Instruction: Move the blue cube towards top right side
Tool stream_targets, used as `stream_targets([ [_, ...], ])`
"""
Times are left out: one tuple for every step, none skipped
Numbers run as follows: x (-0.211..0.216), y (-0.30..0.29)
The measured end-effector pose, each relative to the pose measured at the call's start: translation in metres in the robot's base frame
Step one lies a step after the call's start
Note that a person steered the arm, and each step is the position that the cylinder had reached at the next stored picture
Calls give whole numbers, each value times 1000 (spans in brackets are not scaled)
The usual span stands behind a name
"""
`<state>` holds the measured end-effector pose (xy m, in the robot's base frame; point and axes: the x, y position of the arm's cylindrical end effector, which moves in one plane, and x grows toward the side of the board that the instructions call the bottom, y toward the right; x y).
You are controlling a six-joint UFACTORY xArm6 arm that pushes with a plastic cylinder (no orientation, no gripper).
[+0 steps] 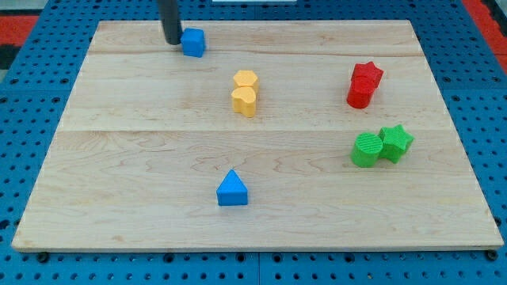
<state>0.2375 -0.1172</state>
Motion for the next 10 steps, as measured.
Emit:
stream_targets([
  [4, 54],
  [13, 38],
  [32, 48],
  [38, 94],
  [9, 135],
  [-9, 133],
  [-22, 119],
  [-14, 146],
  [-5, 158],
  [-17, 180],
])
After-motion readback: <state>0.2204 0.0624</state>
